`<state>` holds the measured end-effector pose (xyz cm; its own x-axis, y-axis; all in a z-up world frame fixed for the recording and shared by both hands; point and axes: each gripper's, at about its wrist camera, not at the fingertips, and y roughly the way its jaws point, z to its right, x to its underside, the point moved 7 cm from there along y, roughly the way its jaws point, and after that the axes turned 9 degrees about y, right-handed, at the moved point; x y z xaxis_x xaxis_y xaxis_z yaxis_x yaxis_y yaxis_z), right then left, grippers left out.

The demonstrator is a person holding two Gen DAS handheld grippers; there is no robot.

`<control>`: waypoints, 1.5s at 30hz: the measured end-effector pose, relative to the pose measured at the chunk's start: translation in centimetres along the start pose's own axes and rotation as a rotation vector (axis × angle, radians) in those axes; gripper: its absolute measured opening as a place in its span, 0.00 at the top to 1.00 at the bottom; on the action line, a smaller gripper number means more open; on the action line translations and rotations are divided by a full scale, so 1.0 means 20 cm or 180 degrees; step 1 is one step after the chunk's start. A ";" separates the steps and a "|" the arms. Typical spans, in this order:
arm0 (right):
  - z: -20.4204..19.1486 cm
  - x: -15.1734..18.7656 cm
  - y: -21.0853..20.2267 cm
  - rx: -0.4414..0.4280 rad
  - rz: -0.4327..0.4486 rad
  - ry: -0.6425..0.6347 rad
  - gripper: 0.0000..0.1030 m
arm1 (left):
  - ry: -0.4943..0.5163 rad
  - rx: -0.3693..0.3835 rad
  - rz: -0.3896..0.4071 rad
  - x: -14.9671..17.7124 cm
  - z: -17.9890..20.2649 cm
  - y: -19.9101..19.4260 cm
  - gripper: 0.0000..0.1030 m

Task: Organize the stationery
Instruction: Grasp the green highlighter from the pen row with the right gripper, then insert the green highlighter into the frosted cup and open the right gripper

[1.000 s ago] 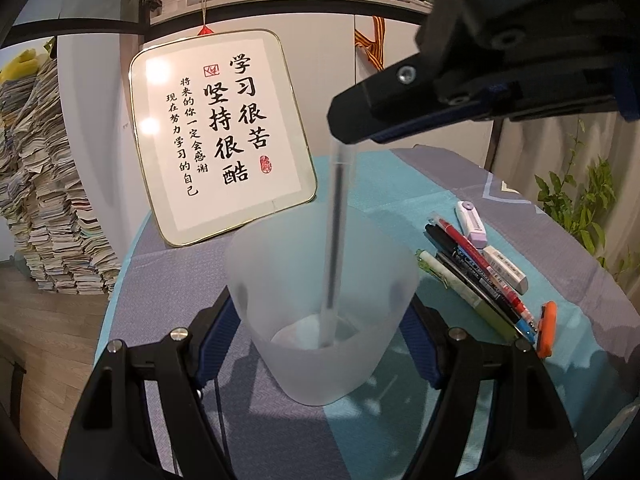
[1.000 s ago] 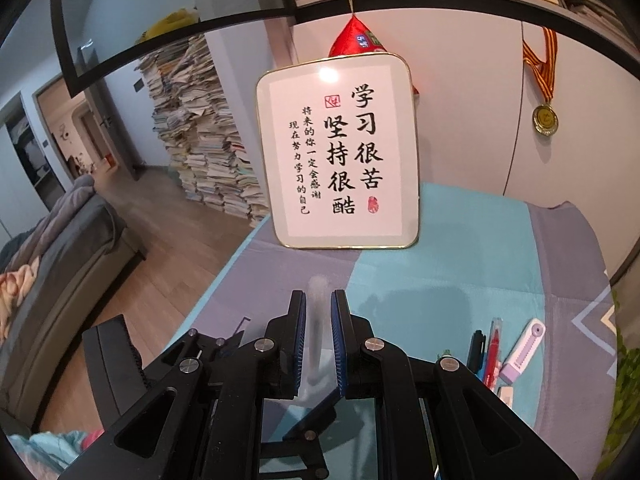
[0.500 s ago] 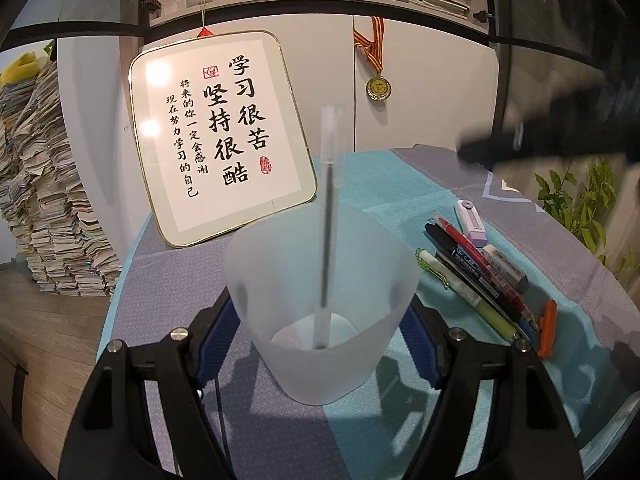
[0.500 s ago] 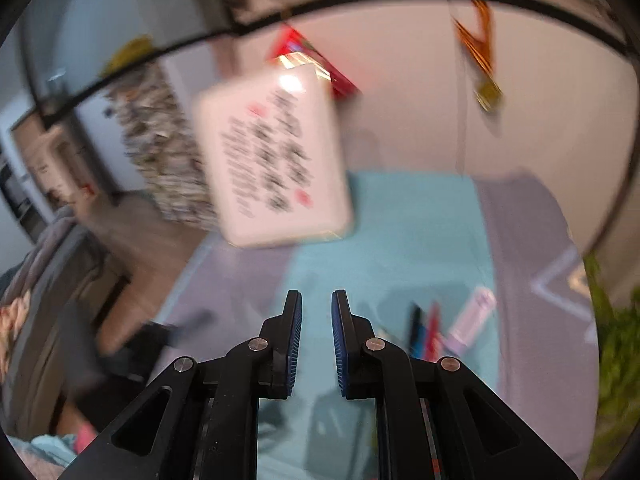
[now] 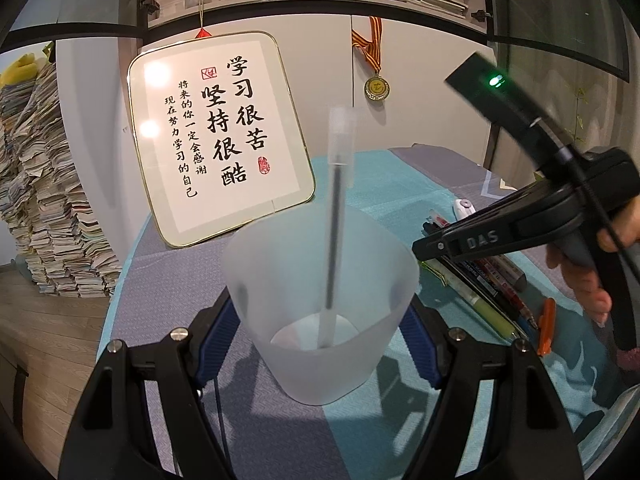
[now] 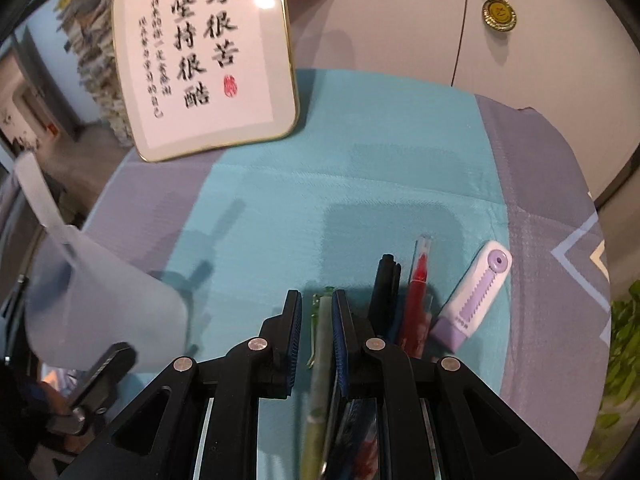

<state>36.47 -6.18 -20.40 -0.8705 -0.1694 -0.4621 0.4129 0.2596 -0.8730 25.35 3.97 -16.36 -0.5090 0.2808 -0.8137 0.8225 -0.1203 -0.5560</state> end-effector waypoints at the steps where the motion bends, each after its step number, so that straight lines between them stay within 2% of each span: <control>1: 0.00 0.00 0.01 0.0014 -0.0018 -0.0014 0.87 | -0.0001 0.0004 -0.0001 0.00 0.00 0.00 0.28; 5: 0.00 0.00 0.07 0.0042 -0.0135 -0.0087 0.86 | 0.0001 0.0008 -0.0002 0.00 0.00 0.00 0.28; 10: -0.02 0.01 0.07 0.0139 -0.0071 -0.0227 0.86 | -0.0002 0.0012 -0.0002 0.00 0.00 0.00 0.28; 13: -0.04 0.03 0.01 0.0000 -0.0010 -0.0094 0.86 | 0.0000 0.0011 -0.0001 0.00 0.01 0.00 0.28; 20: -0.04 0.05 -0.37 -0.0284 0.0586 0.0158 0.86 | 0.0009 0.0009 0.0000 0.00 0.01 0.00 0.28; 27: -0.13 0.08 -0.75 -0.0509 0.1170 0.0104 0.86 | 0.0010 0.0008 0.0001 -0.01 0.01 0.00 0.28; 35: -0.32 -0.04 -1.07 -0.0706 0.1639 -0.0050 0.86 | 0.0008 0.0009 0.0002 -0.01 0.01 0.00 0.28; 39: -0.41 -0.06 -1.15 -0.0854 0.1696 -0.0177 0.86 | 0.0005 0.0010 0.0001 -0.01 0.01 0.00 0.28; 45: -0.48 -0.07 -1.06 -0.0850 0.1571 -0.0262 0.86 | 0.0008 0.0008 0.0002 -0.01 0.01 0.00 0.28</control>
<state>26.23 -2.32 0.27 -0.5632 -0.0378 -0.8254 0.6742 0.5565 -0.4856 25.40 3.70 -16.35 -0.5077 0.2832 -0.8137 0.8222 -0.1229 -0.5557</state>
